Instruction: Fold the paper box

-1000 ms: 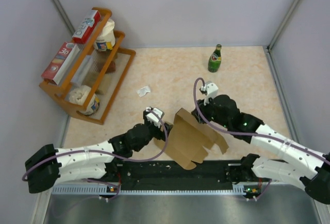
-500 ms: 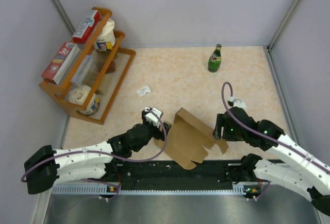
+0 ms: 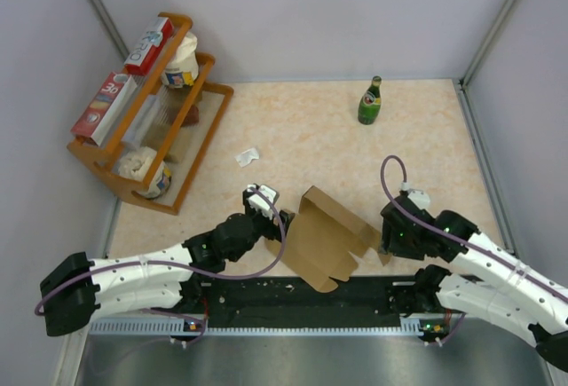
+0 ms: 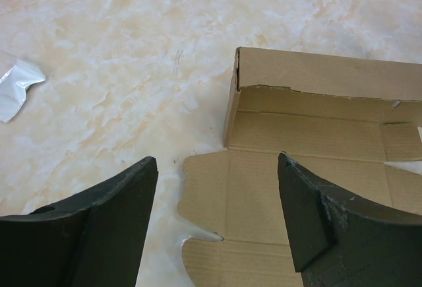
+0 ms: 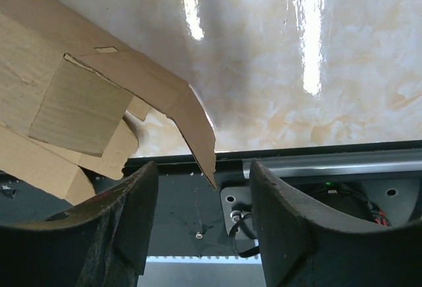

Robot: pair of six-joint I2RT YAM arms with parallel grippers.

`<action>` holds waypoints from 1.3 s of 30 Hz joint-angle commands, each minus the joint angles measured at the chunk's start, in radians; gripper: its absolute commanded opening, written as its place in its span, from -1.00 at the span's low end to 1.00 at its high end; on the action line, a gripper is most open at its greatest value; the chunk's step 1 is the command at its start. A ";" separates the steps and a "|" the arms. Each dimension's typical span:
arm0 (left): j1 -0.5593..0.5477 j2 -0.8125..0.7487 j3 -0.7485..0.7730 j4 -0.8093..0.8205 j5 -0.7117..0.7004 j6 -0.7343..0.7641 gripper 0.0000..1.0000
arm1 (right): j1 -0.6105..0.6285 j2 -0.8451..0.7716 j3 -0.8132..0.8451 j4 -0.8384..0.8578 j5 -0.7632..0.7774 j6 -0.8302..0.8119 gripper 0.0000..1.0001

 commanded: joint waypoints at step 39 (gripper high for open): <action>0.339 0.995 1.146 -0.309 0.851 0.138 0.72 | -0.009 -0.001 -0.099 0.296 0.032 -0.013 -1.00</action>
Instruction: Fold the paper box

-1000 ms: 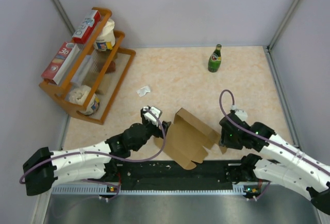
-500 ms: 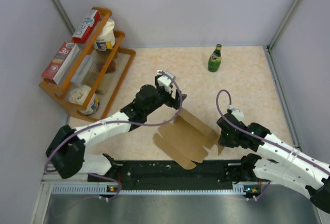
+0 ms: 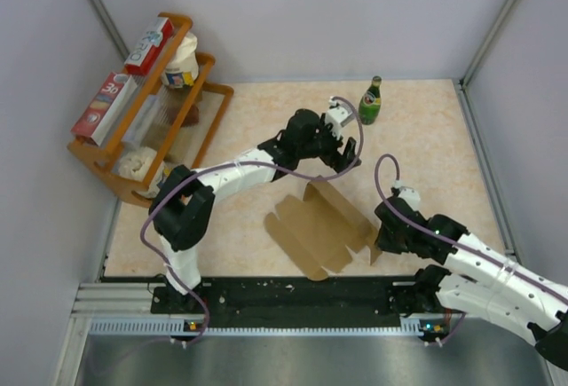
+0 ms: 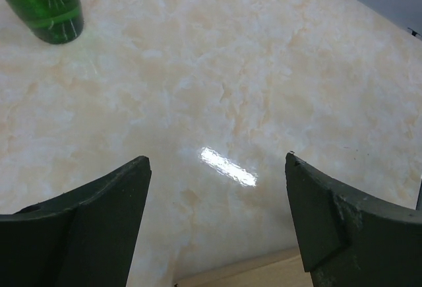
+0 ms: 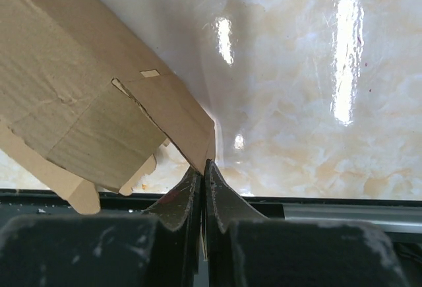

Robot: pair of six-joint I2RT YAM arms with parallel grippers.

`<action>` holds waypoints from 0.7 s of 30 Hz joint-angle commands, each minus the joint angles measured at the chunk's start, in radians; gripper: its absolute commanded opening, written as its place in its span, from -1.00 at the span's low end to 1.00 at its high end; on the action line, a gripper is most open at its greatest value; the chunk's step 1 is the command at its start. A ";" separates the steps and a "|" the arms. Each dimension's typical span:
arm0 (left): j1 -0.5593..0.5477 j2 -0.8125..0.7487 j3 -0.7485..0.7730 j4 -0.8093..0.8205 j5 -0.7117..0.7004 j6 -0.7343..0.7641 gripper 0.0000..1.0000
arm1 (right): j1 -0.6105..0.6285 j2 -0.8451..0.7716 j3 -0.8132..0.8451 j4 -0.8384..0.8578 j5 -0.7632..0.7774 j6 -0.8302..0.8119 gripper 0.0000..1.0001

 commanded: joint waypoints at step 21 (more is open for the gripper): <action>0.022 0.407 0.533 -0.518 0.182 0.202 0.36 | -0.009 0.089 0.088 0.110 0.151 -0.159 -1.00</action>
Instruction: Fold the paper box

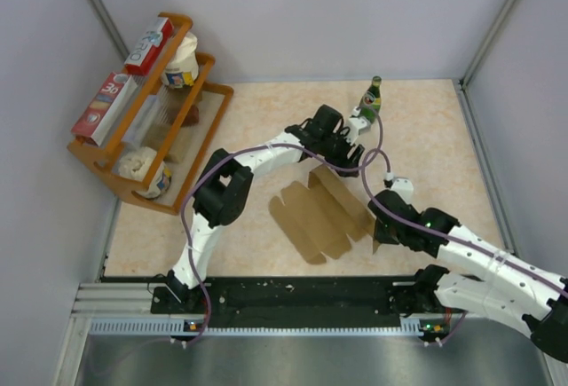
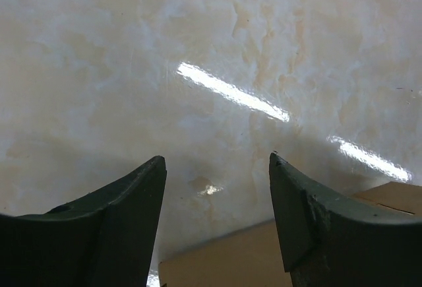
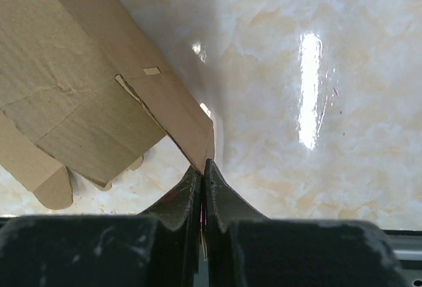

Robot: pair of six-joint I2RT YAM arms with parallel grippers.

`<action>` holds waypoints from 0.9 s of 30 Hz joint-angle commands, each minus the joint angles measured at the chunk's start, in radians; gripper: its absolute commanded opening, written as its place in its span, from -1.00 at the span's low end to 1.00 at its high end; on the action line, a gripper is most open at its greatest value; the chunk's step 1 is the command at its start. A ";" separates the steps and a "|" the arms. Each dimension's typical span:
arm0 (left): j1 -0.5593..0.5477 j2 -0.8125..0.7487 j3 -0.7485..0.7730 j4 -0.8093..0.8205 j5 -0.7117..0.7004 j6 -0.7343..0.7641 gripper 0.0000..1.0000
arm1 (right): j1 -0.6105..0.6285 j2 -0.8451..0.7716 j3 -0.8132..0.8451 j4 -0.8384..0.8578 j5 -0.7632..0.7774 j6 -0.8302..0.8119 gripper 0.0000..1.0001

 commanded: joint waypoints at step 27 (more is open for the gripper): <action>0.134 -0.281 -0.381 -0.095 -0.092 -0.051 0.01 | -0.075 0.381 0.233 0.340 -0.003 -0.481 -1.00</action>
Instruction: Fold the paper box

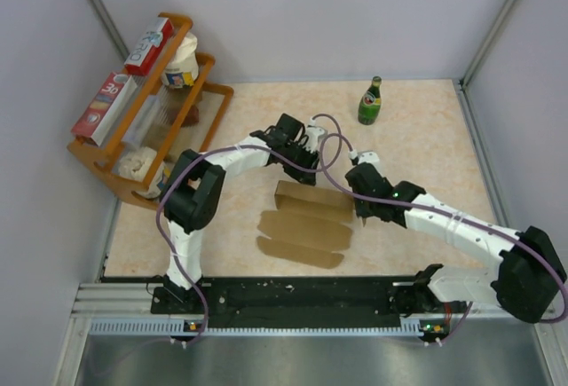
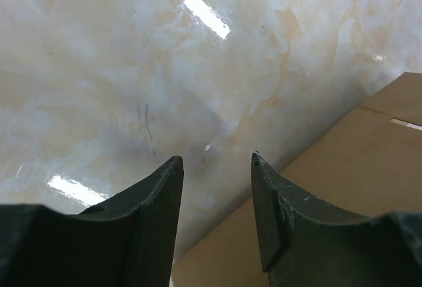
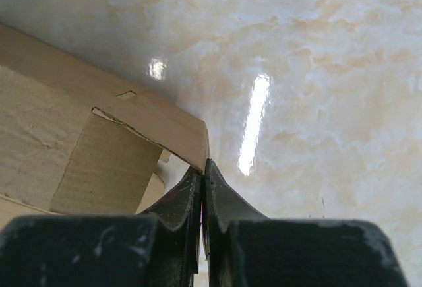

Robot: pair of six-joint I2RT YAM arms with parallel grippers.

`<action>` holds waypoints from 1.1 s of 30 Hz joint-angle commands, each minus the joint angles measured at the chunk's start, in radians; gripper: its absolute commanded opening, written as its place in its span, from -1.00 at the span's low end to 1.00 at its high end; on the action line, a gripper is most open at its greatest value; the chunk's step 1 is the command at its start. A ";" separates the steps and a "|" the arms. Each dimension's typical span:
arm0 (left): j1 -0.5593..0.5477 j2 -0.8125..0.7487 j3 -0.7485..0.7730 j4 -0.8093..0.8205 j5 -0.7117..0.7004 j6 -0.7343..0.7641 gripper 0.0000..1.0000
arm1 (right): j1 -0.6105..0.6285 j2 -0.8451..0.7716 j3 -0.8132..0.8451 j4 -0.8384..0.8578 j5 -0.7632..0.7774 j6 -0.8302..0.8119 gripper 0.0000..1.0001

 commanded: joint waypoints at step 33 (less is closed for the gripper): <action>0.104 -0.487 -0.432 0.276 -0.363 -0.232 0.98 | -0.109 0.190 0.213 0.209 -0.226 -0.385 -0.39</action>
